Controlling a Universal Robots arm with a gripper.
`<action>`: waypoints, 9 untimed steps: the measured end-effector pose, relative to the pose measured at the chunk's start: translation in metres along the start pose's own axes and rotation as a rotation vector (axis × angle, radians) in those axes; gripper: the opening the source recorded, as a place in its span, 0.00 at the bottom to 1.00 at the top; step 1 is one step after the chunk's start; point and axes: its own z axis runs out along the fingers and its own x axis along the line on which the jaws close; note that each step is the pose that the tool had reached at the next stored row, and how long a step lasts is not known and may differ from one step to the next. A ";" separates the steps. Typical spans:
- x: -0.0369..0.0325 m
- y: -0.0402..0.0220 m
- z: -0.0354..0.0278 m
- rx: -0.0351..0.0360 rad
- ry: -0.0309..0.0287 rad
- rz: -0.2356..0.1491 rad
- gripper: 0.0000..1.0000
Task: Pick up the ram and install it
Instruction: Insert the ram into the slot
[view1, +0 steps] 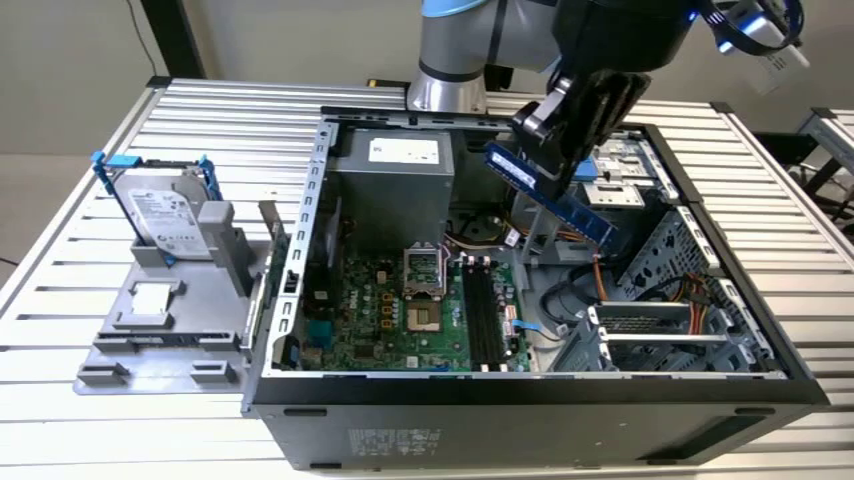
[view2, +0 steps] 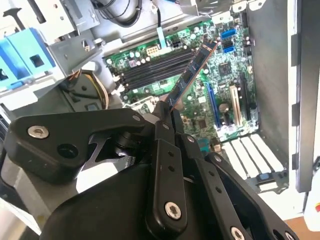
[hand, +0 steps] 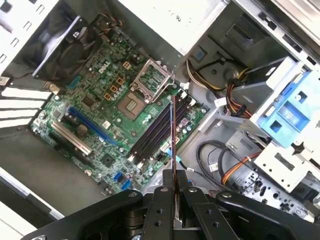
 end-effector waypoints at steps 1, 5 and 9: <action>0.0000 0.0000 0.0000 0.0001 -0.0002 0.013 0.00; 0.0000 0.0000 0.0000 0.0007 -0.0009 0.068 0.00; 0.0000 0.0000 0.0000 0.0014 -0.0016 0.120 0.00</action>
